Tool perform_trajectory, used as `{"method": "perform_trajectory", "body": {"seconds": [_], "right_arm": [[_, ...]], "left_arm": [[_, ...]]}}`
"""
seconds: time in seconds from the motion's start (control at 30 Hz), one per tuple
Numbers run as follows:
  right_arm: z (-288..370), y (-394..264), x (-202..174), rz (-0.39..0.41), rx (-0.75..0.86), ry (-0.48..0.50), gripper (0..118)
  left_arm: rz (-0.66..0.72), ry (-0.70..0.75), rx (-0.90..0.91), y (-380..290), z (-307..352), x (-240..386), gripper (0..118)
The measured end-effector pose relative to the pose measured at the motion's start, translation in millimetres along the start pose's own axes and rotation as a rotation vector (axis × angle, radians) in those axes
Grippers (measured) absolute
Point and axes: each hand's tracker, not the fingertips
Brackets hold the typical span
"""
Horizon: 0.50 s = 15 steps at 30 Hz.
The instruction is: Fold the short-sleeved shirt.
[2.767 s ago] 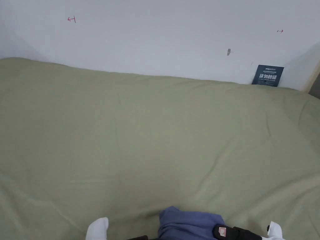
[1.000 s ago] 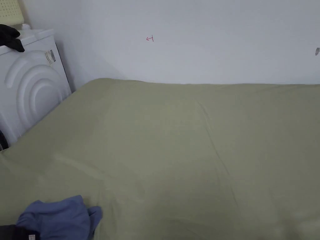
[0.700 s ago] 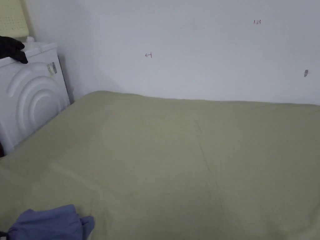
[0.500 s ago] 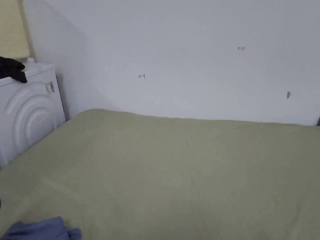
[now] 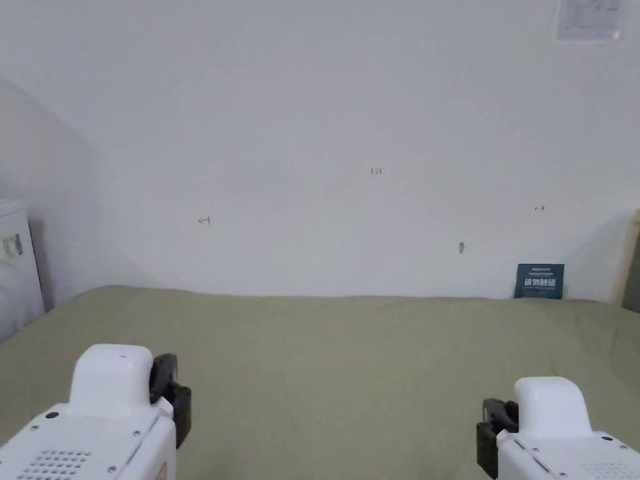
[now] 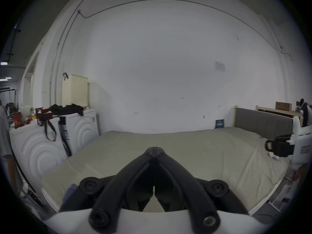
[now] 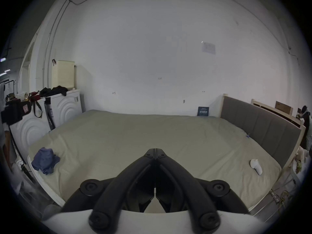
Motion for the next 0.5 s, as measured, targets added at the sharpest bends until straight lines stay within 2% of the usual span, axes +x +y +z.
{"method": "perform_trajectory", "body": {"seconds": [0.1, 0.2, 0.5], "right_arm": [[7.4, -13.9, -10.3, 0.017, 0.032, -0.050, 2], [10.1, -26.7, -15.4, -0.006, 0.042, -0.067, 2], [20.7, -29.7, -8.6, -0.009, 0.043, -0.107, 2]], "left_arm": [[0.001, -0.022, -0.018, -14.4, -1.3, 31.5, 0], [-0.014, -0.060, -0.092, -28.2, -10.0, 50.8, 0], [0.051, -0.064, -0.119, -38.9, -2.2, 46.5, 0]]}}
